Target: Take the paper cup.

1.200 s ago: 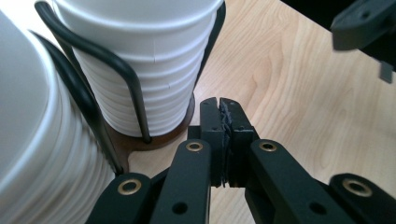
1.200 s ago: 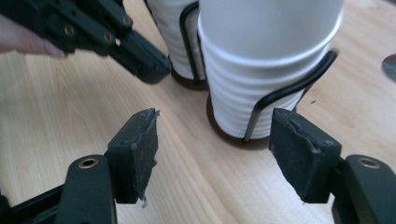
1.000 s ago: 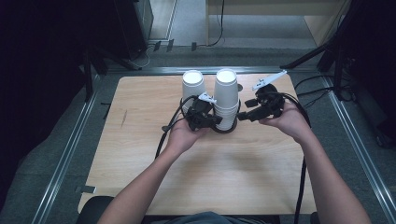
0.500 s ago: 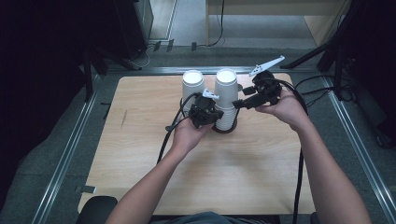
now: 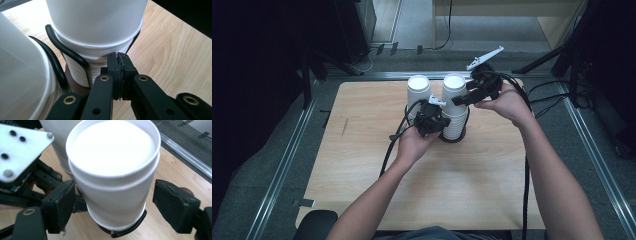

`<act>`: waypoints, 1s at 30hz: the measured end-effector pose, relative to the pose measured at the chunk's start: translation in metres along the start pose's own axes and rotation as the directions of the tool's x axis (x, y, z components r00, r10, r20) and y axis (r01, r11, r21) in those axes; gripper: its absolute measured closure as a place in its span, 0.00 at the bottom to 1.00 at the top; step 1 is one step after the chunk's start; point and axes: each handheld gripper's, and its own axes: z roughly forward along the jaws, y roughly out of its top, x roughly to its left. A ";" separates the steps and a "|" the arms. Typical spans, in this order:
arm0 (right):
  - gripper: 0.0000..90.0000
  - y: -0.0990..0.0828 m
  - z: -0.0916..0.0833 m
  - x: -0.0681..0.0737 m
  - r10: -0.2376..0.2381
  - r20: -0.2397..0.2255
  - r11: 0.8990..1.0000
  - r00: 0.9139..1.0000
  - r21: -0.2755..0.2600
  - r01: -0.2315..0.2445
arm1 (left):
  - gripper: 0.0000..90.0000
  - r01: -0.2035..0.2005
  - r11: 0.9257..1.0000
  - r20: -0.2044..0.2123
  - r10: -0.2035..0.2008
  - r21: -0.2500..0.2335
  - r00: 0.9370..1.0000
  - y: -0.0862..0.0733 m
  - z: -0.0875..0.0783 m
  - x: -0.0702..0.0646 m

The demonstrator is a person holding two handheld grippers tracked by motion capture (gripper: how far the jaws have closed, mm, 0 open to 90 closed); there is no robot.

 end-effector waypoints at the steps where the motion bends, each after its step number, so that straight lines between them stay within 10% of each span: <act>1: 0.21 0.002 0.002 0.000 0.003 0.003 1.000 1.000 0.005 -0.003 | 0.99 0.000 1.000 0.000 0.000 0.000 1.000 0.000 0.000 0.000; 30: 0.24 0.027 0.017 0.009 -0.069 0.057 0.996 0.996 0.065 0.066 | 0.99 -0.002 1.000 -0.003 0.002 -0.001 1.000 -0.001 0.000 0.000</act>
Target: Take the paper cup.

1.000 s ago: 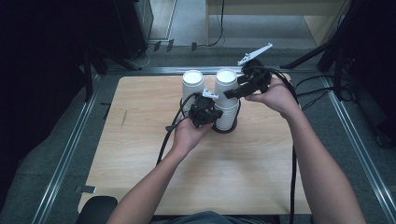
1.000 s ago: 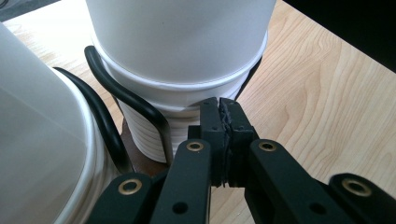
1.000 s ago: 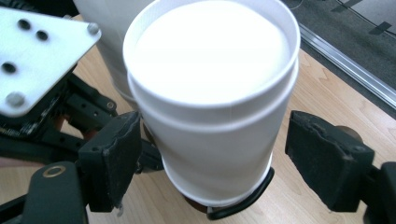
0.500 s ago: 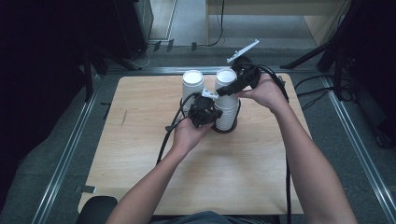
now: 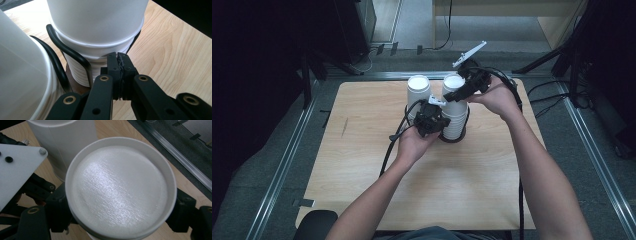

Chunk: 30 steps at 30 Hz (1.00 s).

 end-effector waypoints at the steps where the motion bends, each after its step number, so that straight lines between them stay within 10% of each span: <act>1: 0.25 0.001 -0.001 0.000 0.002 0.001 1.000 1.000 0.001 -0.002 | 0.99 0.000 1.000 -0.001 0.000 -0.001 1.000 0.000 0.000 0.000; 30: 0.27 0.008 -0.008 0.002 -0.079 -0.007 0.997 0.997 0.016 0.079 | 0.98 -0.017 1.000 -0.018 0.017 -0.001 1.000 -0.001 0.000 -0.001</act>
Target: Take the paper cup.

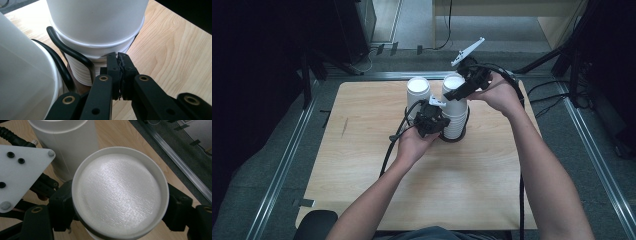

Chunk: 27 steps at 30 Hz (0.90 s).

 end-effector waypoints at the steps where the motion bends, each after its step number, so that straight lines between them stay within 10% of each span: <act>1: 0.27 0.000 0.000 0.000 0.006 0.003 1.000 1.000 0.000 -0.006 | 0.98 0.000 1.000 -0.004 0.000 -0.002 1.000 0.000 0.000 0.000; 27: 0.28 0.012 0.000 0.010 0.069 0.079 0.997 0.995 0.028 -0.071 | 0.96 0.002 1.000 0.005 -0.002 -0.004 1.000 0.003 -0.003 0.001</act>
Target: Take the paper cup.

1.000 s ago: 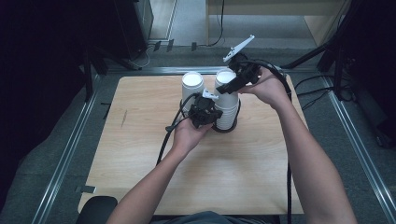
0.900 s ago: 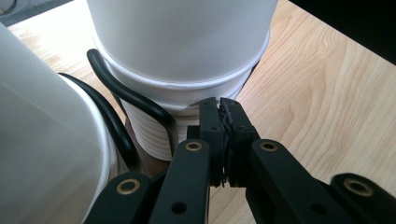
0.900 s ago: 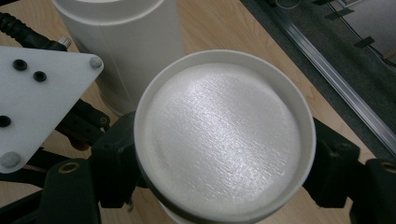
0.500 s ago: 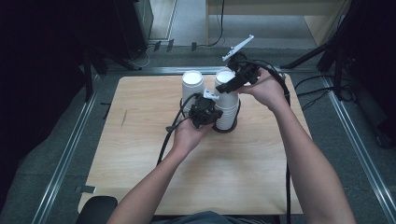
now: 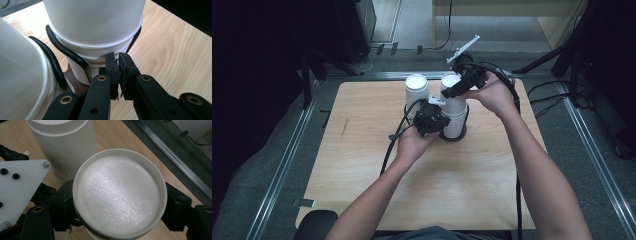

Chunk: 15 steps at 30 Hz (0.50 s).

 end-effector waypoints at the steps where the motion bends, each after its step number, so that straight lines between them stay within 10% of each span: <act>1: 0.28 0.000 0.000 0.000 0.000 0.000 1.000 1.000 0.000 0.000 | 0.96 0.000 1.000 0.000 0.000 0.000 1.000 0.000 0.000 0.000; 15: 0.28 0.002 -0.002 0.000 0.009 0.017 1.000 1.000 0.010 -0.009 | 0.94 -0.011 1.000 -0.011 0.011 0.010 1.000 0.001 0.002 -0.001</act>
